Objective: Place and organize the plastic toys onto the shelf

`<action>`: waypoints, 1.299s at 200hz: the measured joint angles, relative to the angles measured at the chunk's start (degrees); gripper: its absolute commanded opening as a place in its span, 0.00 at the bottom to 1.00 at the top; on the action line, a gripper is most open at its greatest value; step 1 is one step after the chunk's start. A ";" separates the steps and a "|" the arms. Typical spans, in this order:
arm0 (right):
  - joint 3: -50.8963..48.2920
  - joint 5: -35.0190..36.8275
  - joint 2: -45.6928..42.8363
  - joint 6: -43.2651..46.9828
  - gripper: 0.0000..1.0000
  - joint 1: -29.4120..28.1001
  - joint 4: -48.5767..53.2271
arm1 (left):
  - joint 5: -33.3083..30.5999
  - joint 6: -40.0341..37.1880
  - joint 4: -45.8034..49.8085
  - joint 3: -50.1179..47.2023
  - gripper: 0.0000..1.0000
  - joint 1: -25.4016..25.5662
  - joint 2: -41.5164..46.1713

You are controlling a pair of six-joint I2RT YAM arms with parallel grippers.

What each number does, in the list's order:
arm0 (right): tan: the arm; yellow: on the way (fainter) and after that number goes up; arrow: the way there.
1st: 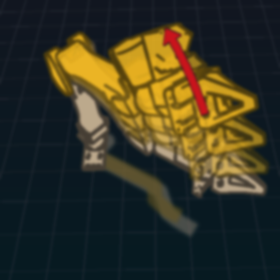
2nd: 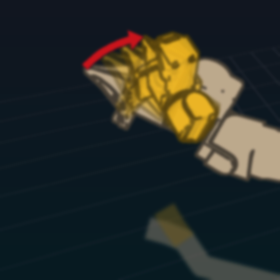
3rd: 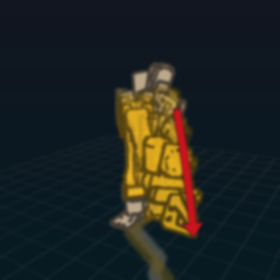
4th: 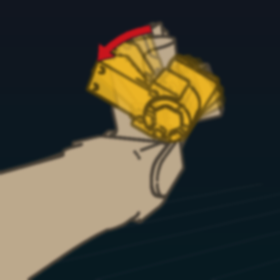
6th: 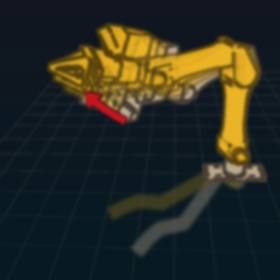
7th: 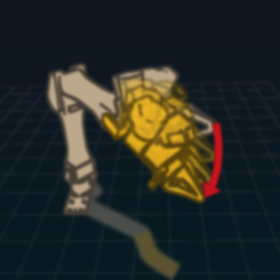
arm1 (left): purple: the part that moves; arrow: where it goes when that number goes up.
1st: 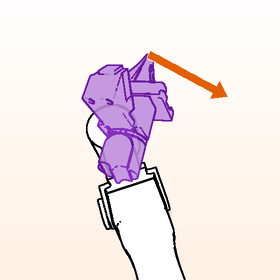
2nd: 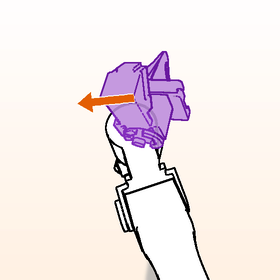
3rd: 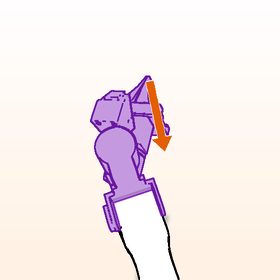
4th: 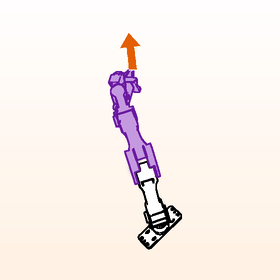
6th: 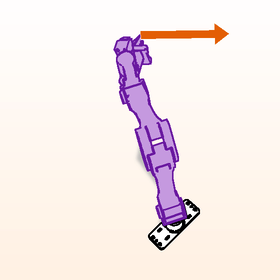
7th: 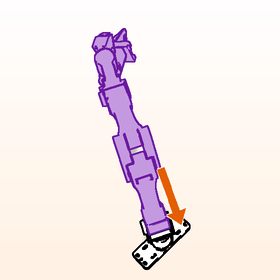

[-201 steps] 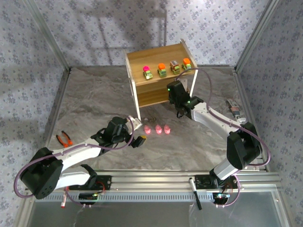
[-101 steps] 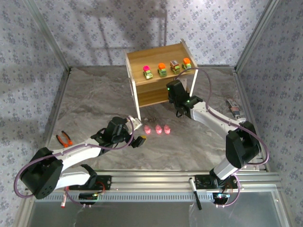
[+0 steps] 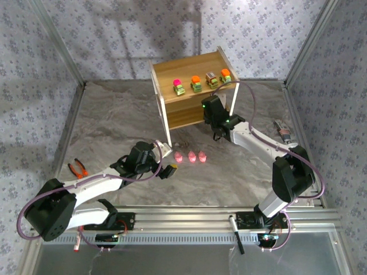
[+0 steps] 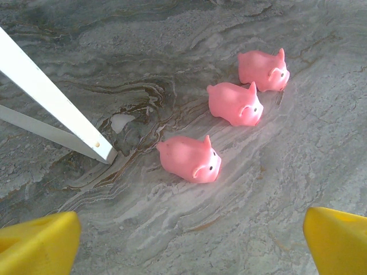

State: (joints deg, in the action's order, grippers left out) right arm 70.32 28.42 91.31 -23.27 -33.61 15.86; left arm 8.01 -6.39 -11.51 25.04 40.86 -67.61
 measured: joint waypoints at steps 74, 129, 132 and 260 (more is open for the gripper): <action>0.13 -0.13 0.00 0.00 0.45 -0.09 0.52 | 0.17 0.00 0.00 0.00 1.00 0.00 0.00; 0.33 0.35 -0.02 0.04 0.48 -0.72 1.60 | 0.20 0.00 0.00 0.00 1.00 0.00 0.00; 0.33 0.37 -0.02 0.07 0.48 -0.79 1.66 | 0.20 0.00 0.00 0.00 1.00 0.00 0.00; -2.64 3.19 -7.69 0.22 0.51 -3.23 4.11 | 0.39 0.00 0.11 0.00 1.00 0.00 -0.07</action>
State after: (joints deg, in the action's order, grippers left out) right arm 67.68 31.62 83.61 -23.05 -36.84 19.97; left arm 8.40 -6.39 -11.40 25.04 40.86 -67.68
